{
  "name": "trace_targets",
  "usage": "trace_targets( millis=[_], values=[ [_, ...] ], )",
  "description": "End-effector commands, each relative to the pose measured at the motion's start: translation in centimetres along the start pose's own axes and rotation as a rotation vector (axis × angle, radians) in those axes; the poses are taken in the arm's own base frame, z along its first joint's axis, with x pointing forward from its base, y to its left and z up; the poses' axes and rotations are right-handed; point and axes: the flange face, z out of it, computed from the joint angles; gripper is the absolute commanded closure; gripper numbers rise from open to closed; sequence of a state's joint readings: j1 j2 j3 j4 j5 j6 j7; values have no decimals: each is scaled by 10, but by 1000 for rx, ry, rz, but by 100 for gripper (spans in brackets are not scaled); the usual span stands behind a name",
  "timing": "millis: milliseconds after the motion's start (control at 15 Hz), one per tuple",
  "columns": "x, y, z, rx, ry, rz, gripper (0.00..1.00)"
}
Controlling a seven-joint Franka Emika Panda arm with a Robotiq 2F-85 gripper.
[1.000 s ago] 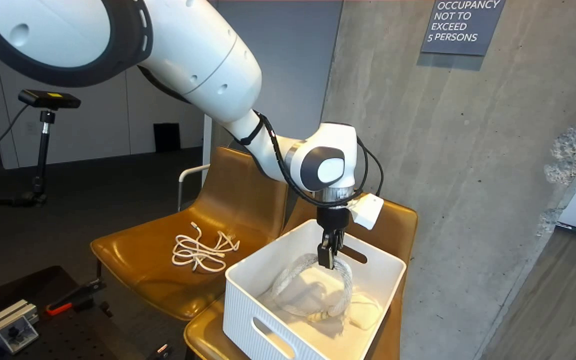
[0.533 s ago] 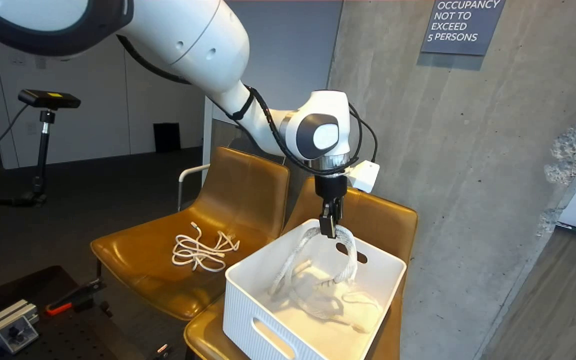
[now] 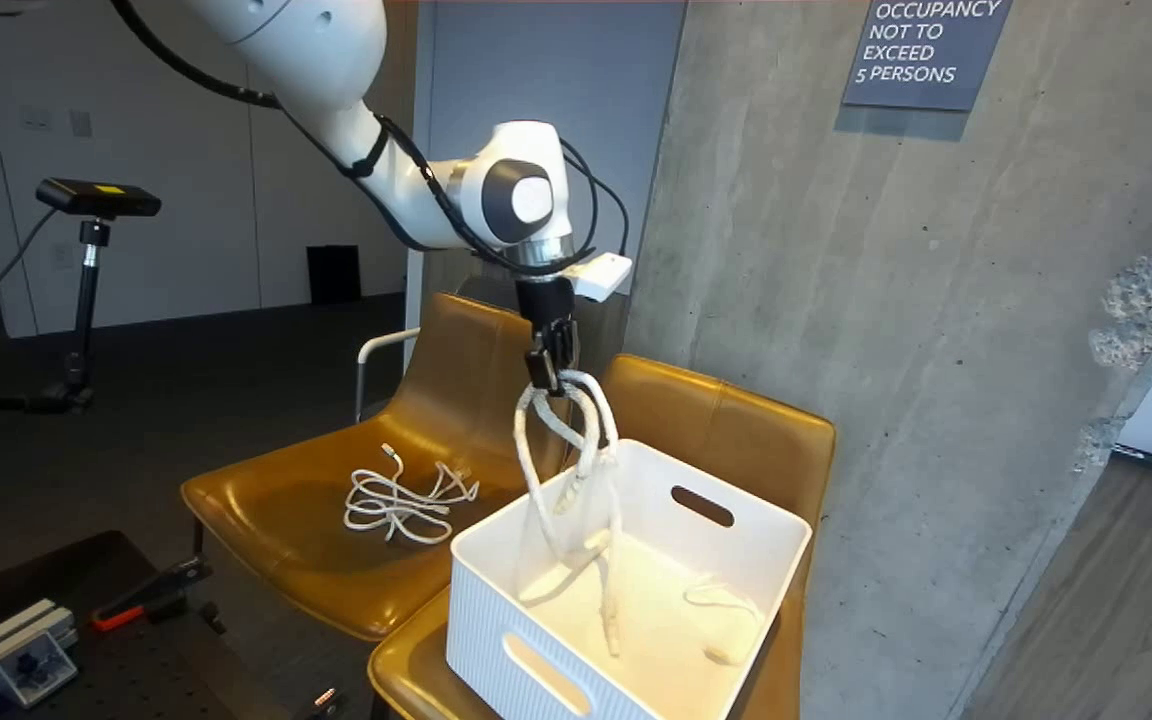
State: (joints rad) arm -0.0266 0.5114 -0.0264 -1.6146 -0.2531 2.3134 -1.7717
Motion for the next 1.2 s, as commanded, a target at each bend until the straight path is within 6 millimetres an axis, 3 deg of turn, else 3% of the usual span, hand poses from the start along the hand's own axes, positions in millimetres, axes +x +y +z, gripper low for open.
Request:
trace_targets(
  millis=[0,200,333,533,667,867,1133],
  values=[
    [89,-3,-35,-33,-8,-26,96],
    [176,-10,-49,-34,-9,-42,96],
    [222,-19,-55,-29,-6,-47,96],
    [274,-30,-56,-15,4,-51,96],
    [295,-35,-52,-5,10,-52,96],
    [310,-35,-48,13,36,-53,96],
    [320,-31,-37,25,36,-55,96]
  ],
)
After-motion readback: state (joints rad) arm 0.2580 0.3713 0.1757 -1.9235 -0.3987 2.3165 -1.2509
